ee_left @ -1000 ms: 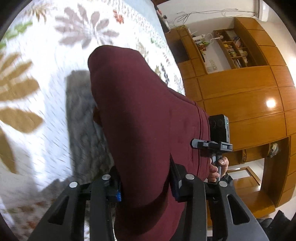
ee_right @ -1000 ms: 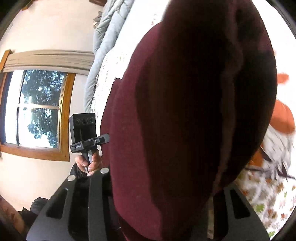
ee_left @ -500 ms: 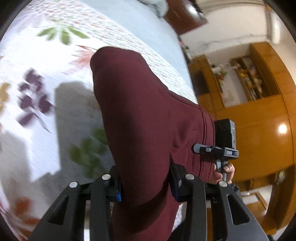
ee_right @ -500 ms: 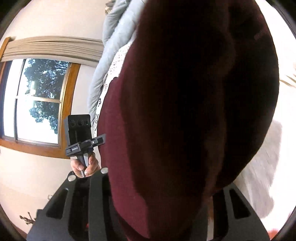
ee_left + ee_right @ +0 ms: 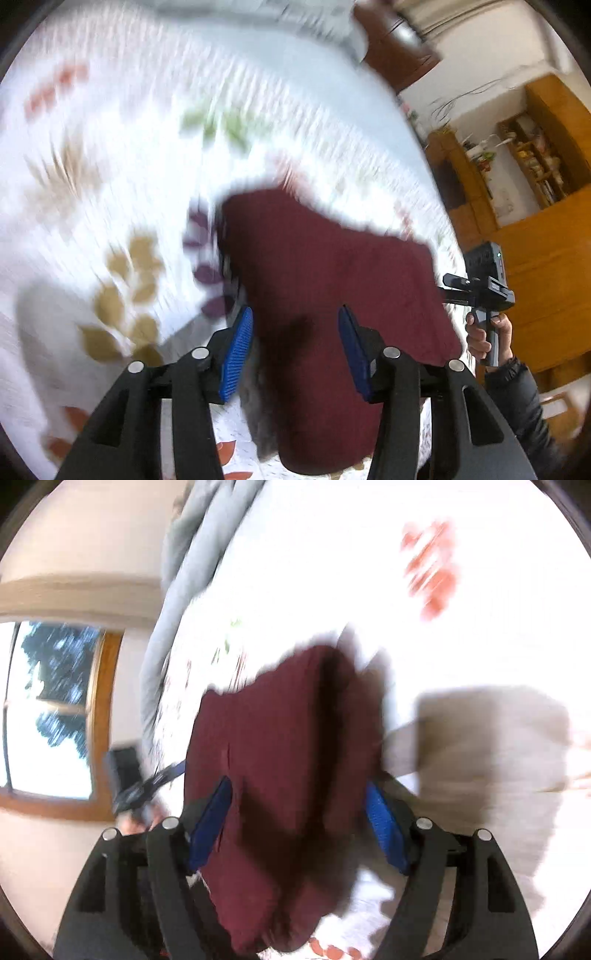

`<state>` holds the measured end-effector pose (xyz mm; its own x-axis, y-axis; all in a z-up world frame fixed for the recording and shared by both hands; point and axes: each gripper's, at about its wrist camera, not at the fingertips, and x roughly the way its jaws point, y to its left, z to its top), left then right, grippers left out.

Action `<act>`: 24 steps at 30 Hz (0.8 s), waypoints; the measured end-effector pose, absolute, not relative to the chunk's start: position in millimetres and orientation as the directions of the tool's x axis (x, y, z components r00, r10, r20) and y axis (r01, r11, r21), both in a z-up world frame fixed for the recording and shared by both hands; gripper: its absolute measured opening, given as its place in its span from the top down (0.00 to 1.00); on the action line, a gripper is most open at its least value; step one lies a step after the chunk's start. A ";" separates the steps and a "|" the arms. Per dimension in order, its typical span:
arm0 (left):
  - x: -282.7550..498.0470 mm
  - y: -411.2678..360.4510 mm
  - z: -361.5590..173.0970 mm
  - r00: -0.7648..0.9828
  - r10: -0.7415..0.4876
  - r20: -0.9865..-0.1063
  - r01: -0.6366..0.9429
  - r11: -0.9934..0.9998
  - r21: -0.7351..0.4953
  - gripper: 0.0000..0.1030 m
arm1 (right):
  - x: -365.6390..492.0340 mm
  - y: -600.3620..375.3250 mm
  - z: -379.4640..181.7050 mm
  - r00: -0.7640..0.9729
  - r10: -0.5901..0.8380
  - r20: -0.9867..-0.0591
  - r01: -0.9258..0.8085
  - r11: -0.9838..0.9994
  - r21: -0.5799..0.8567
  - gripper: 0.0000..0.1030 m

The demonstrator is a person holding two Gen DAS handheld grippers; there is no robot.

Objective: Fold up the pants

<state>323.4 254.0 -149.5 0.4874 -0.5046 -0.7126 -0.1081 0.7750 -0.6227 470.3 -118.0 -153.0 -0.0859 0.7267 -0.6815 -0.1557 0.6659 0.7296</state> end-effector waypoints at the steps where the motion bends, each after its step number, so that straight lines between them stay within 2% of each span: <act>1: 326.4 254.5 -131.8 0.532 -0.498 -0.685 -0.089 0.771 -0.630 0.52 | 465.0 -119.8 -139.6 -0.024 0.738 -0.674 -0.163 0.662 0.731 0.29; 2: 329.2 252.0 -111.2 0.591 -0.510 -0.625 -0.045 0.753 -0.657 0.50 | 467.2 -118.2 -123.0 0.020 0.767 -0.641 -0.180 0.634 0.752 0.29; 3: 331.4 249.1 -102.7 0.621 -0.521 -0.586 -0.016 0.739 -0.674 0.39 | 468.2 -108.9 -110.2 0.034 0.798 -0.602 -0.197 0.596 0.778 0.29; 4: 336.6 244.2 -96.0 0.647 -0.532 -0.546 0.012 0.723 -0.691 0.34 | 465.7 -94.7 -103.2 0.033 0.819 -0.572 -0.209 0.566 0.798 0.29; 6: 363.9 239.7 -109.6 0.618 -0.622 -0.482 0.038 0.636 -0.771 0.34 | 454.5 -58.8 -102.7 0.000 0.847 -0.532 -0.208 0.521 0.828 0.29; 9: 404.0 241.7 -155.4 0.574 -0.649 -0.499 -0.076 0.564 -0.822 0.35 | 461.9 -45.6 -137.6 -0.063 0.864 -0.499 -0.121 0.490 0.863 0.31; 11: 412.2 249.2 -196.5 0.522 -0.652 -0.550 -0.183 0.544 -0.819 0.37 | 471.2 -55.4 -170.4 -0.054 0.858 -0.511 -0.053 0.508 0.859 0.51; 12: 411.1 253.8 -211.9 0.508 -0.654 -0.561 -0.210 0.538 -0.817 0.49 | 473.7 -64.9 -187.3 -0.044 0.850 -0.526 -0.013 0.526 0.851 0.78; 13: 406.9 256.7 -221.6 0.503 -0.649 -0.570 -0.226 0.538 -0.812 0.60 | 478.2 -61.3 -183.4 -0.037 0.849 -0.527 0.015 0.528 0.849 1.00; 15: 398.6 265.9 -232.4 0.518 -0.663 -0.541 -0.240 0.494 -0.836 0.70 | 484.7 -116.3 -212.6 -0.032 0.866 -0.499 0.069 0.500 0.863 1.00; 17: 398.2 264.6 -231.3 0.523 -0.664 -0.535 -0.241 0.487 -0.840 0.72 | 484.8 -127.2 -207.3 -0.032 0.860 -0.509 0.046 0.510 0.859 1.00; 20: 384.6 272.3 -226.3 0.561 -0.648 -0.516 -0.243 0.467 -0.850 0.69 | 479.4 -134.1 -189.0 -0.043 0.843 -0.536 0.004 0.537 0.844 0.84; 21: 377.2 273.4 -219.3 0.581 -0.636 -0.508 -0.234 0.467 -0.853 0.63 | 475.5 -135.9 -179.6 -0.039 0.837 -0.546 -0.009 0.546 0.838 0.81; 23: 353.7 272.5 -197.1 0.607 -0.624 -0.492 -0.162 0.509 -0.845 0.63 | 468.8 -153.0 -162.6 -0.006 0.834 -0.552 -0.050 0.551 0.833 0.67; 24: 339.4 266.5 -183.3 0.616 -0.632 -0.470 -0.109 0.523 -0.846 0.63 | 461.0 -160.7 -150.8 -0.010 0.853 -0.521 -0.076 0.519 0.851 0.66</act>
